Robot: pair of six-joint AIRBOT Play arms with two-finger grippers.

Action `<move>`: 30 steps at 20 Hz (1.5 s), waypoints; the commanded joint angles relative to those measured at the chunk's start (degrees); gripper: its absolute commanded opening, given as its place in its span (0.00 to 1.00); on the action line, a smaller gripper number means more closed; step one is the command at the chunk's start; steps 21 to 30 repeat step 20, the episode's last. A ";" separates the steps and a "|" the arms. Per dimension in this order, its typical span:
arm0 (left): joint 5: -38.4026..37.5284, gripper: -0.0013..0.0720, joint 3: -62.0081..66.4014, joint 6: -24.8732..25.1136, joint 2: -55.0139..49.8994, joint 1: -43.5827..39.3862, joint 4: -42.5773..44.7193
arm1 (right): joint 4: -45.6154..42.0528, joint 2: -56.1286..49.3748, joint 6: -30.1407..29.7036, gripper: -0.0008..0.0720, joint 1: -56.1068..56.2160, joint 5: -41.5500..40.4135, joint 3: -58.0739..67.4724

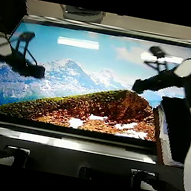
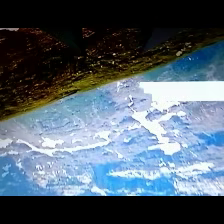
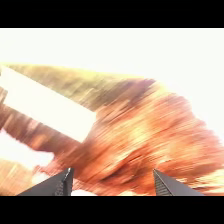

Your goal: Fold the shirts.

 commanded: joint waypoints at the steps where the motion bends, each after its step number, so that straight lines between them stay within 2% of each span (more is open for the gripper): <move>1: 5.07 0.64 -17.42 -6.95 6.62 -0.48 -1.97 | -0.94 -4.26 1.40 0.93 6.80 6.03 -1.75; 6: 7.30 0.64 -18.82 -6.54 6.99 -0.26 -1.40 | -4.11 -4.24 1.31 0.94 7.06 6.21 -1.73; 30: 7.26 0.64 -18.84 -6.54 6.88 -0.26 -1.40 | -4.22 -4.24 1.29 0.94 7.06 6.16 -1.73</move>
